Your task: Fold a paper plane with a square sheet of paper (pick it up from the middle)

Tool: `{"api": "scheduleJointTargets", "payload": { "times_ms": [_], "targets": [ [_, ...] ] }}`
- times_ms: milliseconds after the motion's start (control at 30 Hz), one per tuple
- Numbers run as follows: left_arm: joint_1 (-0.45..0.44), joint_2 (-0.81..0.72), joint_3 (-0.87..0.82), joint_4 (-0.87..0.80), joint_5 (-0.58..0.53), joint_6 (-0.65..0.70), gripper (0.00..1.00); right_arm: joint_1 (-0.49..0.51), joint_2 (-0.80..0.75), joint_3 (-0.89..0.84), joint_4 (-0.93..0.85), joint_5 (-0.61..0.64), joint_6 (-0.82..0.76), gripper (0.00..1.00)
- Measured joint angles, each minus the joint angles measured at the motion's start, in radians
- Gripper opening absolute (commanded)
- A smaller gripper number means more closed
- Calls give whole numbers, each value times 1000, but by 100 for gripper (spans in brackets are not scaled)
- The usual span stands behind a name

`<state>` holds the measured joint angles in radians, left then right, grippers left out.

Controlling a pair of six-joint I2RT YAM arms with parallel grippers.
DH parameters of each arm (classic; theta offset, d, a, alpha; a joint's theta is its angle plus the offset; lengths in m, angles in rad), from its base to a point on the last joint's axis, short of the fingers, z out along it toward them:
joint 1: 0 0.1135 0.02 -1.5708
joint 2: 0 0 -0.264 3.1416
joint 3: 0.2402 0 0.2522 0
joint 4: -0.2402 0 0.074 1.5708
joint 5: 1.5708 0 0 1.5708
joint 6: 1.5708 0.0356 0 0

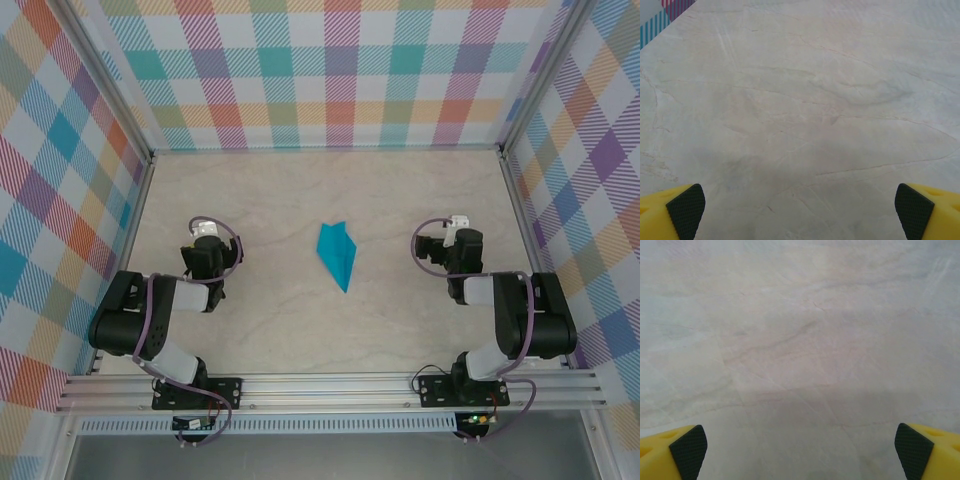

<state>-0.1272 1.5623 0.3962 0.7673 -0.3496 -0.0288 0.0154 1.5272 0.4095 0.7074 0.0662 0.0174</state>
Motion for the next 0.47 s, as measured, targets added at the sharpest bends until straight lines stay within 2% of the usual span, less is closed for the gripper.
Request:
{"api": "scheduleJointTargets", "payload": {
  "times_ms": [467],
  "targets": [
    [12,0,0,48,28,0,100,6,0,0,63,23,1,100]
  ]
}}
